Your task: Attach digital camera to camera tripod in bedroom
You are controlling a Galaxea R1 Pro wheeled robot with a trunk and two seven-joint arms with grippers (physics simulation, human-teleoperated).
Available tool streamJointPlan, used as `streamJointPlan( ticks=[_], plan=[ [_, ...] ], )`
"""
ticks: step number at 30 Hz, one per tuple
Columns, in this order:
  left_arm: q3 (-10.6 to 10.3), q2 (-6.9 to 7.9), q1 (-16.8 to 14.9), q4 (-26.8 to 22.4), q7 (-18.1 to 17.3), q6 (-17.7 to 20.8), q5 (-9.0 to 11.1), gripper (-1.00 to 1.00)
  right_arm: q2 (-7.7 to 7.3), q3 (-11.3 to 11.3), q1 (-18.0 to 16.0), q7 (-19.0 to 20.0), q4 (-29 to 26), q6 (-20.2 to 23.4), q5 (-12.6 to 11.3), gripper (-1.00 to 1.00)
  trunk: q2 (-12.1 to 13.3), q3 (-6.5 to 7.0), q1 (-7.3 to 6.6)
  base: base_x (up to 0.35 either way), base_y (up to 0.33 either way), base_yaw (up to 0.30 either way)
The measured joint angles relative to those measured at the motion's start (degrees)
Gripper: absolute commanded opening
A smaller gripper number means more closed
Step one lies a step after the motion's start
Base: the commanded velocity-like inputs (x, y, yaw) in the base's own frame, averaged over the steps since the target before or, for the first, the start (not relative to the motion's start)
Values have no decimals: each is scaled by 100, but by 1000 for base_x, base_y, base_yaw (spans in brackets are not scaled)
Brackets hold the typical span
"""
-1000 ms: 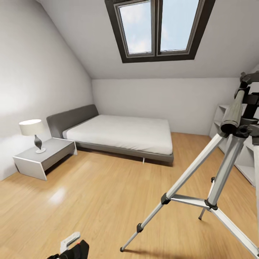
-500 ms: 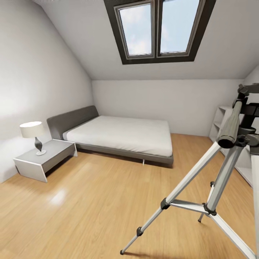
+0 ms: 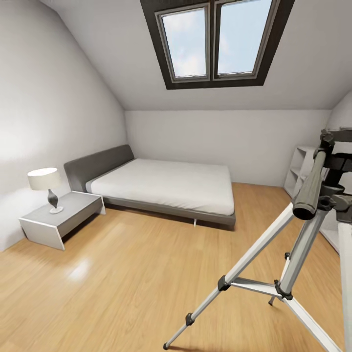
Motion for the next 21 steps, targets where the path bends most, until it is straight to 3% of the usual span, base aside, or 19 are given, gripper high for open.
streamJointPlan(
  ticks=[12,21],
  plan=[
    [11,-24,1,145,137,-4,7,-100,-4,-3,2,-723,294,-702,-12,100,481,215,-264,0,0,0],
    [9,-30,1,365,148,-10,-8,-100,-11,3,4,-857,373,-774,-10,100,842,377,-461,0,0,0]
  ],
)
